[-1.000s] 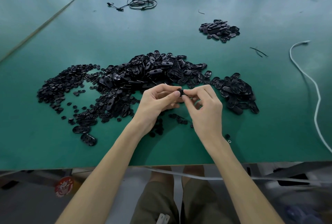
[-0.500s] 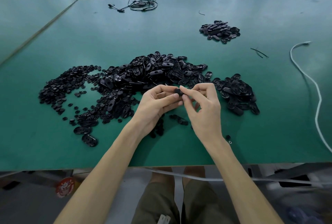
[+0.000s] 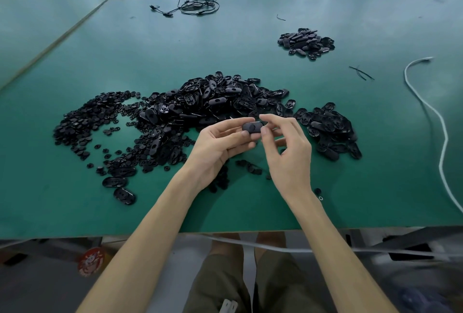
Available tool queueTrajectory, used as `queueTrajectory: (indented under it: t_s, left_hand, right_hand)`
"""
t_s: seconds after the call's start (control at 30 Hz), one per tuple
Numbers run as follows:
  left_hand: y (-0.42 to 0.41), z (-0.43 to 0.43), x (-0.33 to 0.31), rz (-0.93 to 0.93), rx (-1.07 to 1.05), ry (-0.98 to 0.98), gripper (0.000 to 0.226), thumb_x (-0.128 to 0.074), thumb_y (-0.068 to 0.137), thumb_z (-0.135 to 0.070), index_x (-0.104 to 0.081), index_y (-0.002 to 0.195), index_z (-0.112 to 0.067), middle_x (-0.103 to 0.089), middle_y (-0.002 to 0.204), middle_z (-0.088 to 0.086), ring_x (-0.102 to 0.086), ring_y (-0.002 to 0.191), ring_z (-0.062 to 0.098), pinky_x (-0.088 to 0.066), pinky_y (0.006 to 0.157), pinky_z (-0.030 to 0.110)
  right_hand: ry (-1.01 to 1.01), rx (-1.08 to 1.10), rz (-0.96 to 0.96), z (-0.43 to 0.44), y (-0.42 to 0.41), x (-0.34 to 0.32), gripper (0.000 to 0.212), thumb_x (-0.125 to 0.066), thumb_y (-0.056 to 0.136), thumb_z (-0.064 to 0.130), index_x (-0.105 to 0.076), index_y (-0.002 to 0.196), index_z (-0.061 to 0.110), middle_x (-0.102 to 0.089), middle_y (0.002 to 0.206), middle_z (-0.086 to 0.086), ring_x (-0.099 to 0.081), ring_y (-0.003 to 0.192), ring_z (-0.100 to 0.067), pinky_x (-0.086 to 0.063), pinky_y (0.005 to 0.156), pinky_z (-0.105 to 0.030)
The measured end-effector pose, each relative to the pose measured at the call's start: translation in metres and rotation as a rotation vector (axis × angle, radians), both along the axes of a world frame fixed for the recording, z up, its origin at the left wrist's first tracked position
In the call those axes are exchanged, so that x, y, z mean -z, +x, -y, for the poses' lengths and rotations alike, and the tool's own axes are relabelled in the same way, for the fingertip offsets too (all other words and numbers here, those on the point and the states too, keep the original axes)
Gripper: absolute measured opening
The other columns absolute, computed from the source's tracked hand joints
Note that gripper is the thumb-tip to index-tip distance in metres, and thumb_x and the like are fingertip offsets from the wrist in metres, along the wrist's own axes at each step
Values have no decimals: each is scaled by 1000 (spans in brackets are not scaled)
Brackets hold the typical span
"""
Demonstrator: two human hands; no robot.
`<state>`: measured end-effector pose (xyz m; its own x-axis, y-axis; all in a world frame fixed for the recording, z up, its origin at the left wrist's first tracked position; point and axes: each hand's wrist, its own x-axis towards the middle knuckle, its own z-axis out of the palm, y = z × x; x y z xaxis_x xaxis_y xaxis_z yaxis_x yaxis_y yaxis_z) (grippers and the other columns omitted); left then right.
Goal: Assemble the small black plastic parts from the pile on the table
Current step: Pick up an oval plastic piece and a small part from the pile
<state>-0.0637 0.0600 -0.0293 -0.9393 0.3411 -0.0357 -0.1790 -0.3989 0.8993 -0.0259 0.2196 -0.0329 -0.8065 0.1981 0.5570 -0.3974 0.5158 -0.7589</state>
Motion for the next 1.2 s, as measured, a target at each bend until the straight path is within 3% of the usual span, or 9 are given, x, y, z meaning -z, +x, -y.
queueTrajectory:
  t_s: [0.2,0.47,0.73,0.87,1.03,1.2]
  left_hand:
    - [1,1,1,-62,20,-50,29,-68,95,-3,-73,123,-4,-74,120,20,-76,105,26,-59,88,29]
    - [3,-1,1,-80,21,-109,17,-73,92,-8,-81,105,-16,-78,107,13,-76,94,21,-60,84,29]
    - [2,1,2,-72,42,-103,19,-74,92,-8,-81,108,-15,-78,105,12,-74,93,20,-60,84,29]
    - [1,0,3,-60,34,-90,22,-64,98,-1,-79,111,-11,-77,104,13,-71,88,21,-60,83,30]
    - [0,-1,5,-59,22,-99,19,-65,97,0,-77,110,-8,-76,103,12,-72,86,19,-60,82,29]
    - [0,0,6,-66,23,-95,19,-69,93,-3,-77,109,-7,-76,103,13,-72,87,19,-60,82,28]
  right_hand:
    - [-20,-7,4,0,2,-3,20,-64,102,7,-74,114,19,-65,103,5,-67,88,-9,-48,74,-11]
    - [-14,-21,21,1,2,-3,19,-63,102,9,-77,110,18,-66,102,6,-67,81,-10,-45,69,-10]
    - [-53,-32,32,1,2,-4,18,-62,103,11,-76,109,19,-66,103,7,-71,80,-16,-54,68,-23]
    - [-90,-35,33,1,3,-4,18,-61,103,12,-75,108,22,-66,105,9,-73,81,-22,-59,71,-38]
    - [-47,-40,19,1,3,-3,17,-62,102,10,-76,108,18,-66,104,7,-71,80,-16,-57,68,-29]
    - [-45,-50,19,1,2,-2,17,-62,102,9,-76,108,17,-66,104,5,-72,79,-18,-58,69,-33]
